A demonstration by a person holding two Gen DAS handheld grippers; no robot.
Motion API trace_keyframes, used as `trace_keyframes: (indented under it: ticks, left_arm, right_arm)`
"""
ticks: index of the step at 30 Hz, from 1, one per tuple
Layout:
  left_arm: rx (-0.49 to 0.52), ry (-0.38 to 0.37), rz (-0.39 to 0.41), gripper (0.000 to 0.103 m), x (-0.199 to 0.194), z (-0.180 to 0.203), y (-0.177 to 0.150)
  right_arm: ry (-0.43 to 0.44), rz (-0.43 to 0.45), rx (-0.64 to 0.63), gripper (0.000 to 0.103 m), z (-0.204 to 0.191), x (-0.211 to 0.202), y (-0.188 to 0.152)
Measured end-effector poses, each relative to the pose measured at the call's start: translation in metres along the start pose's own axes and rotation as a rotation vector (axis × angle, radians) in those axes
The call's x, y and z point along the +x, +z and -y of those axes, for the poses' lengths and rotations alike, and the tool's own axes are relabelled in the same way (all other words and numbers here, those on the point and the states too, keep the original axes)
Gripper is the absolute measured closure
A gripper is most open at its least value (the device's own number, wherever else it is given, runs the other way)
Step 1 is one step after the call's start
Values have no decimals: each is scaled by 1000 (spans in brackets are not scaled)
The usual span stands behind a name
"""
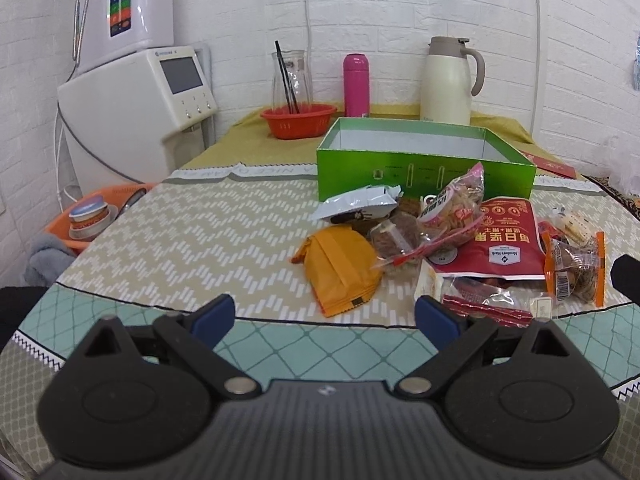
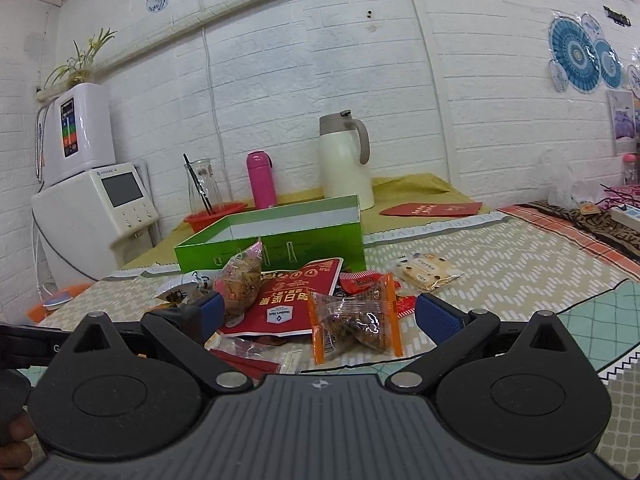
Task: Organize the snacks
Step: 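Move both tools toward the snack pile in front of the green box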
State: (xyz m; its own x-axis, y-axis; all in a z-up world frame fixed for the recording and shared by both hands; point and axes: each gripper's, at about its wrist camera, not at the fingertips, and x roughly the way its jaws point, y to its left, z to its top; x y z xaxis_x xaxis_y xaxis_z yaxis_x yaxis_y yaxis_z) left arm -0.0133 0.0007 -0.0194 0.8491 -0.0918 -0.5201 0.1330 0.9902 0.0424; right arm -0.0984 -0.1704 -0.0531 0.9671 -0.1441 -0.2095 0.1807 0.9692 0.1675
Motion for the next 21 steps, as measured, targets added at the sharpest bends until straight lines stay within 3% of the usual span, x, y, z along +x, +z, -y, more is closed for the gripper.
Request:
trace_keyframes:
  ticks: [4,11,21]
  left_arm:
    - [5,-5,-9,7,2,0,-2]
    - [1,-13,-16,7,2,0,-3]
    - [0,-15,-40,7,6,0,-5]
  right_arm:
    - [-4,-3,17,0,1,0,3]
    - [-85,-4,-11,0,-4,3,4]
    - [-51,-40,0,0,-1,5,3]
